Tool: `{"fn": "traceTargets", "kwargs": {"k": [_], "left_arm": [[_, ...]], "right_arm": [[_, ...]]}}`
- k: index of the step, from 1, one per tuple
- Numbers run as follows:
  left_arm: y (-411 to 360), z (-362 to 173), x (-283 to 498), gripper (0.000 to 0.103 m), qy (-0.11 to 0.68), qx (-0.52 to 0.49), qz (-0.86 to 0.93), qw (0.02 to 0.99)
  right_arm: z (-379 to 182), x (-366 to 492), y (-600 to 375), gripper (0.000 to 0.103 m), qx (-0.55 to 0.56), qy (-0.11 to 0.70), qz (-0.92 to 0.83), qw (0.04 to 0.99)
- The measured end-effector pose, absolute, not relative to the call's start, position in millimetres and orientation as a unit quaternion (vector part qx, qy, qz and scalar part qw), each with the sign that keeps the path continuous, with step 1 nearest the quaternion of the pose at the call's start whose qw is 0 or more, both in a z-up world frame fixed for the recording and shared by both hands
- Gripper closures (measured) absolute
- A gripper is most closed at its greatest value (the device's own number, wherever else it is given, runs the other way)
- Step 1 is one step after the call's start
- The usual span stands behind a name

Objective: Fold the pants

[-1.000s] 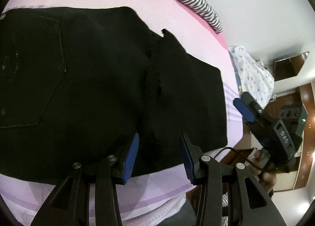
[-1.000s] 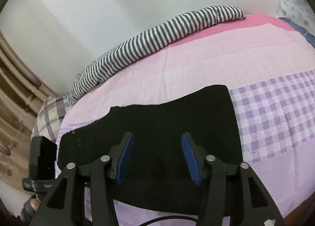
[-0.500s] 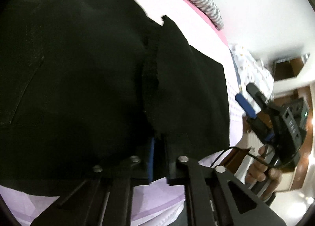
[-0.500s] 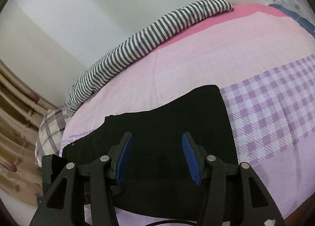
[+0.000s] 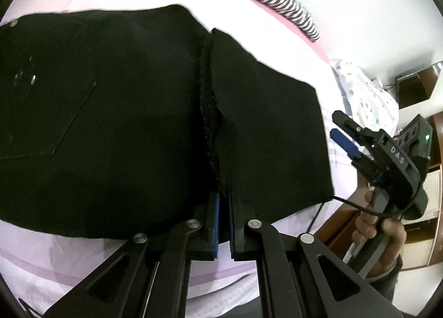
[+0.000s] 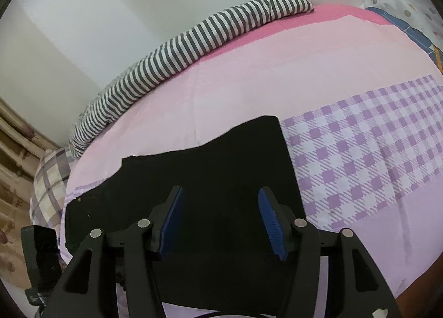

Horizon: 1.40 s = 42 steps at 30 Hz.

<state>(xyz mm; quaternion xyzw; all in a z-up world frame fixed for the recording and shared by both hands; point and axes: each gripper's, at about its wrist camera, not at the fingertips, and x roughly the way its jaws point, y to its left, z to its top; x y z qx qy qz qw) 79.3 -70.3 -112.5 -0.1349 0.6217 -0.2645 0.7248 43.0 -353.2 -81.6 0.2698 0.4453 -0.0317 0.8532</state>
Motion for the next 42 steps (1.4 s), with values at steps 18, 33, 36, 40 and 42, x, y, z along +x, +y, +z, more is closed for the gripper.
{"fn": "traceTargets", "kwargs": {"k": [18,33,36,40,42], "left_arm": [[-51.5,-103.3,80.9,0.089,0.603,-0.131,-0.241,0.749],[71.2,-69.7,62.9,0.084,0.526,-0.187,-0.129,0.82],[109.4,-67.5,55.5,0.082,0.508,-0.217,-0.093,0.828],[160.8,-69.3,46.0,0.073,0.491,-0.257,-0.032,0.832],[184.9,-74.0,40.8,0.071,0.487,-0.296,-0.011,0.821]], "right_arm": [[-108.9,52.5,-332.3,0.048,0.199,0.502,-0.055,0.84],[-107.8,65.7,-317.8,0.045,0.135,0.508,-0.07,0.848],[-107.0,75.8,-317.6,0.045,0.116,0.508,-0.075,0.85],[-109.6,96.7,-317.2,0.045,0.085,0.509,-0.083,0.852],[-112.2,106.2,-316.4,0.044,0.077,0.512,-0.085,0.851]]}}
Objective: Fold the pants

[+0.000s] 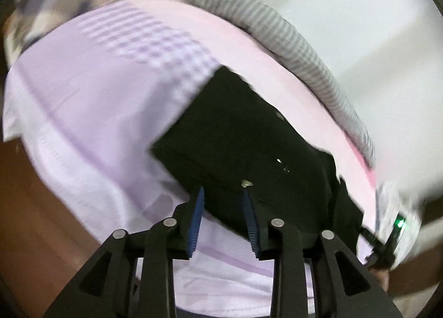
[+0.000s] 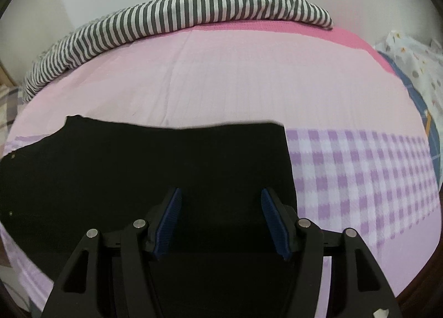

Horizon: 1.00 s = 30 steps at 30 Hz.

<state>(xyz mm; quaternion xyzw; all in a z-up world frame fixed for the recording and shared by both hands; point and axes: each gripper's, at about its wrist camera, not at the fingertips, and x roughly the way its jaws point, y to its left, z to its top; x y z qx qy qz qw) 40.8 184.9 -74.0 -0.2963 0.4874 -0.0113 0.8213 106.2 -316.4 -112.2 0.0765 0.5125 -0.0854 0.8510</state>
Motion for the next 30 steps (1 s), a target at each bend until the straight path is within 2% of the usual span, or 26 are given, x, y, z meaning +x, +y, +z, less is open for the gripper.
{"fn": "traceTargets", "kwargs": {"k": [6,10,25,30], "left_arm": [[214.0,-87.6,33.9,0.068,0.484,-0.369,0.012,0.793],[214.0,-97.6,35.5,0.067,0.489,-0.401,0.005,0.775],[218.9,-131.7,43.9,0.067,0.472,-0.494,-0.004,0.73],[220.9,-139.1,44.4,0.064,0.467,-0.508,-0.005,0.724]], "right_arm": [[-114.8,127.0,-311.3,0.032,0.063,0.515,-0.094,0.85],[-110.7,132.5,-302.1,0.031,0.047,0.511,-0.091,0.853],[-82.1,88.9,-293.6,0.033,0.152,0.467,-0.046,0.87],[-78.0,81.0,-290.4,0.032,0.158,0.455,-0.044,0.875]]}}
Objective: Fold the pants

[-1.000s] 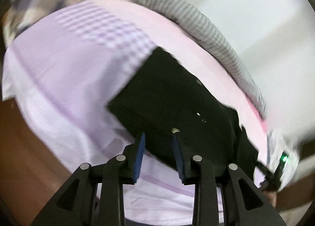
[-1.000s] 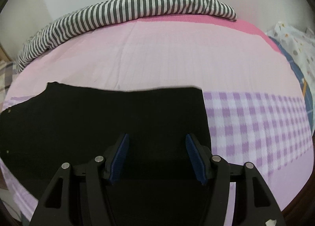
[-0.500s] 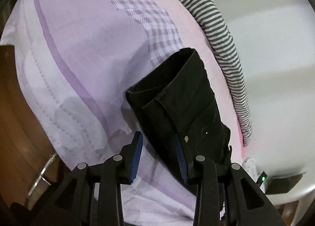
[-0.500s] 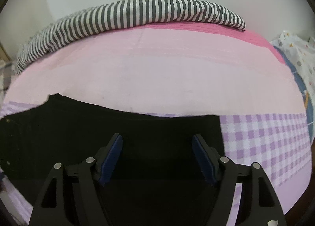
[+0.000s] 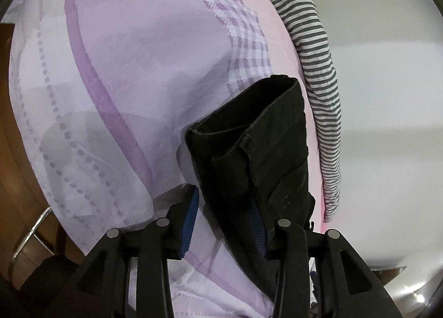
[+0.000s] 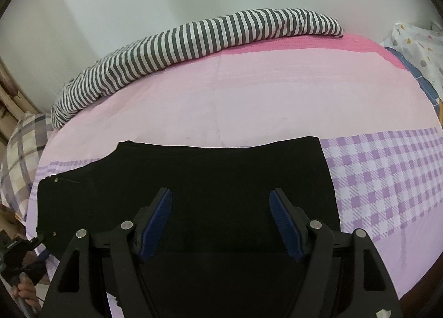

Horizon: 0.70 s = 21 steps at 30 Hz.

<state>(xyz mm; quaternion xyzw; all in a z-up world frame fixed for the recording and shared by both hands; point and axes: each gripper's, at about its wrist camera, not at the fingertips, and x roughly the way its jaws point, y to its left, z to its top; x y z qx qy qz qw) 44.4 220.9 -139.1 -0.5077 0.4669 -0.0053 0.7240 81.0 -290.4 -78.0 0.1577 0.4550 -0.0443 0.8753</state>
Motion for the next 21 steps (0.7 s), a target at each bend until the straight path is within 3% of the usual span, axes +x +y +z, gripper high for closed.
{"fn": "traceTargets", "kwargs": {"k": [16,21], "left_arm": [[222.6,-145.5,42.7,0.057,0.408,-0.542,-0.026,0.734],[221.1,-141.1,36.1,0.065,0.388,-0.536,-0.029,0.749]], "right_arm": [[-97.0,76.4,-285.7,0.032,0.184,0.467,-0.032,0.864],[-100.9,78.1,-283.0,0.032,0.177,0.472,-0.026,0.863]]}}
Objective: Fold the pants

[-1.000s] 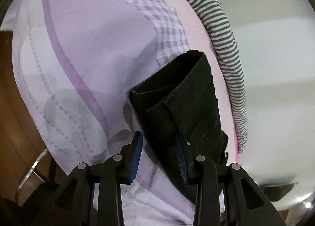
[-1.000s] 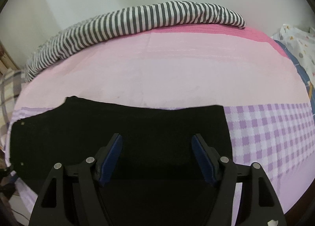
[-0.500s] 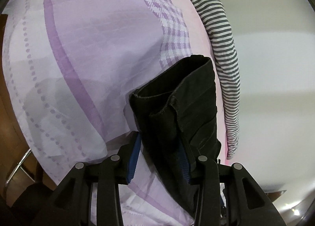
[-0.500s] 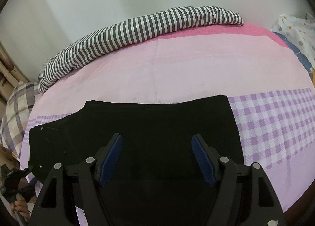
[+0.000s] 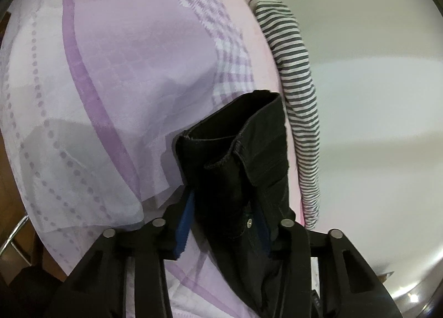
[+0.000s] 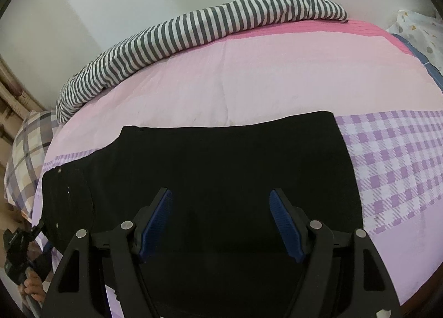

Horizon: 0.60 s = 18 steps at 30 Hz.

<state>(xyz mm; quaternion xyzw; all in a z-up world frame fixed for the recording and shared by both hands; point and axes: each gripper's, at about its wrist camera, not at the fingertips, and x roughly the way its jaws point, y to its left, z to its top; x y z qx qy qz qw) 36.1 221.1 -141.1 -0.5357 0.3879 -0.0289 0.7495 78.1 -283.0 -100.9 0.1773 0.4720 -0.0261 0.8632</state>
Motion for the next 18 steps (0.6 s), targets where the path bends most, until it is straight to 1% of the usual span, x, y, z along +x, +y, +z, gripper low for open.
{"fn": "traceTargets", "kwargs": {"k": [1,2,15,18], "left_arm": [[220.7,-139.5,34.6,0.067,0.384,-0.534,-0.029,0.753],[220.1,-137.9,33.9,0.068,0.382,-0.532,-0.03,0.755],[221.5,-149.7,34.0,0.068,0.395,-0.542,-0.018,0.741],[221.8,-149.4,34.4,0.066,0.395,-0.543,-0.019,0.741]], "right_arm": [[-101.6,78.2,-282.9,0.032,0.177,0.474,-0.026,0.862],[-102.3,78.3,-283.0,0.032,0.178,0.474,-0.025,0.862],[-105.2,80.5,-279.9,0.032,0.177,0.477,-0.017,0.861],[-105.2,80.2,-280.7,0.032,0.18,0.477,-0.019,0.86]]}}
